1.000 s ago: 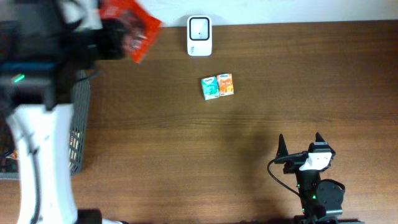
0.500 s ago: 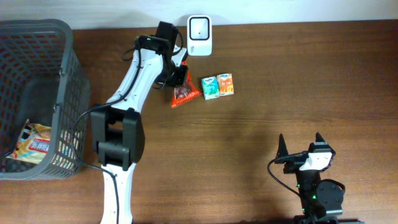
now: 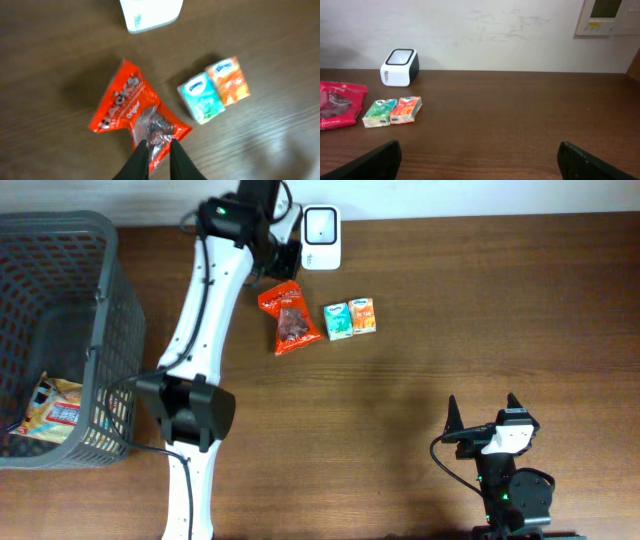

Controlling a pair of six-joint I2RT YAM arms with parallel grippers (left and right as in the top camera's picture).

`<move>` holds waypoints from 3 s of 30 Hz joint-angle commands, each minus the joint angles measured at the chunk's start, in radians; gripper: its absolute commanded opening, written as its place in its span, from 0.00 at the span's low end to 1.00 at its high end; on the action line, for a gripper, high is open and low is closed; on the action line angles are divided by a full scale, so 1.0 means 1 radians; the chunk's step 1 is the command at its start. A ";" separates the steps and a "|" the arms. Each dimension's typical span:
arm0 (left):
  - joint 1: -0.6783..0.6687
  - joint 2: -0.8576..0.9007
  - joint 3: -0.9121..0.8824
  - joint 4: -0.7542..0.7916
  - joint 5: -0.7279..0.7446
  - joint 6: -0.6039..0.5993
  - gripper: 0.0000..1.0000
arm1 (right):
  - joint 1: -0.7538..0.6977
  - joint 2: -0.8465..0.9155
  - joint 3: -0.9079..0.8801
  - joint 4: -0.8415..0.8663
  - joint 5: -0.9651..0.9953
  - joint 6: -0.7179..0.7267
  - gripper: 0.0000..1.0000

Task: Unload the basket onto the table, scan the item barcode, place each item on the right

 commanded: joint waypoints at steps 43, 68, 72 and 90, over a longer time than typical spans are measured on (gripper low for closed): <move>0.838 -0.337 -1.073 0.333 -0.416 -0.592 1.00 | -0.006 -0.006 -0.009 -0.002 0.011 -0.006 0.98; 0.394 -0.975 -0.729 0.399 -0.022 -0.519 0.00 | -0.006 -0.006 -0.009 -0.002 0.011 -0.006 0.98; 0.113 -0.864 -0.759 0.416 -0.023 -0.416 0.00 | -0.006 -0.006 -0.009 -0.002 0.011 -0.006 0.98; -0.302 -0.163 -0.760 0.478 -0.223 -0.177 0.08 | -0.006 -0.006 -0.009 -0.002 0.011 -0.006 0.98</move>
